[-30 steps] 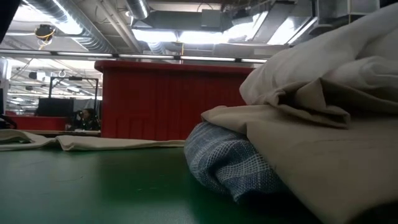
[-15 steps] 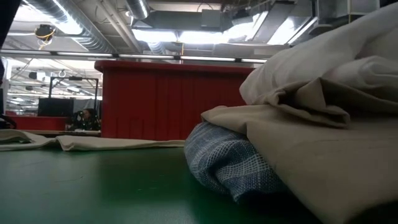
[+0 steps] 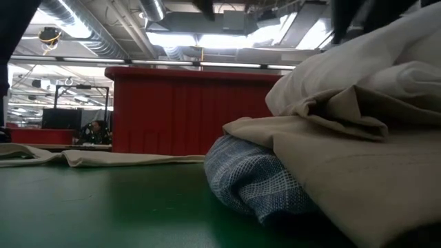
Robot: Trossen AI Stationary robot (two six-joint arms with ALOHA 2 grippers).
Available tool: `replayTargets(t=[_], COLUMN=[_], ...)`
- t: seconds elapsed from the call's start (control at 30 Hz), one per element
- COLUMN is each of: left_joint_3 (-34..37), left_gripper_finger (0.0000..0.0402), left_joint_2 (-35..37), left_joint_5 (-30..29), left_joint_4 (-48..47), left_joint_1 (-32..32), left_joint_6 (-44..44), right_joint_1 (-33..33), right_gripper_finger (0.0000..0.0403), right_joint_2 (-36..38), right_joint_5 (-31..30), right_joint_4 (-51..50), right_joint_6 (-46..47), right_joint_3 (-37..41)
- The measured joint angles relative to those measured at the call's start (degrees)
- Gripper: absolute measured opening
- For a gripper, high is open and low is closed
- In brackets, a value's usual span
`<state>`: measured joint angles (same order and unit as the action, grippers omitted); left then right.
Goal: Fold Laundry from Bin
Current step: Remove the green shirt from the red bin
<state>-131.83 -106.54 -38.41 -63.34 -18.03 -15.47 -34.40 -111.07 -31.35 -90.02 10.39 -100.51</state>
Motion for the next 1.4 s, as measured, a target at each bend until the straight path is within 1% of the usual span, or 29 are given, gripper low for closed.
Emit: replayTargets(t=[0.07,0.13,0.2,0.27,0.47,0.53,0.6,0.7,0.83,0.93,1.03,1.13,1.4], left_joint_3=[0.0,0.0,0.0,0.0,0.0,0.0,0.0,0.0,0.0,0.04,0.04,0.04,0.04], left_gripper_finger=[0.0076,0.0097,0.0115,0.0126,0.0131,0.0131,0.0131,0.0131,0.0131,0.0131,0.0131,0.0131,0.0131], left_joint_2=[-0.25,-0.39,-0.5,-1.07,-5.31,-7.75,-10.5,-14.6,-19.54,-22.63,-24.86,-26.56,-27.12], left_joint_5=[0.72,2.83,6.07,10.77,23.97,26.12,26.87,28.29,31.07,31.84,34.39,36.59,37.66], left_joint_4=[-0.01,-0.07,-0.1,-0.06,-0.04,0.1,0.05,0.02,0.01,-0.34,-0.27,-0.27,0.14], left_joint_1=[-4.01,-8.0,-12.02,-15.82,-25.7,-28.13,-29.95,-31.89,-33.47,-34.11,-34.64,-34.9,-35.76], left_joint_6=[-0.97,-1.46,-1.37,-1.21,4.34,4.85,4.9,4.84,4.9,5.96,7.79,7.94,7.94], right_joint_1=[3.36,6.62,9.57,12.33,21.46,25.18,28.97,34.58,40.6,43.46,44.91,45.09,44.92], right_gripper_finger=[0.016,0.016,0.016,0.016,0.016,0.016,0.016,0.016,0.016,0.016,0.016,0.016,0.016], right_joint_2=[0.0,0.0,0.45,1.98,10.3,13.06,15.78,19.06,21.14,21.01,20.79,20.68,20.68], right_joint_5=[-0.01,0.0,0.07,0.26,0.37,0.35,0.45,2.86,11.11,17.06,20.62,21.92,21.99], right_joint_4=[-0.03,-0.01,0.09,0.14,0.35,1.97,4.77,9.81,15.27,17.24,20.04,22.18,24.4], right_joint_6=[-2.67,-4.22,-5.35,-7.03,-10.71,-10.93,-11.87,-15.05,-19.42,-20.64,-22.45,-24.27,-25.83], right_joint_3=[0.0,0.0,0.16,0.43,3.12,4.53,6.57,10.02,13.41,14.39,15.41,16.53,18.4])
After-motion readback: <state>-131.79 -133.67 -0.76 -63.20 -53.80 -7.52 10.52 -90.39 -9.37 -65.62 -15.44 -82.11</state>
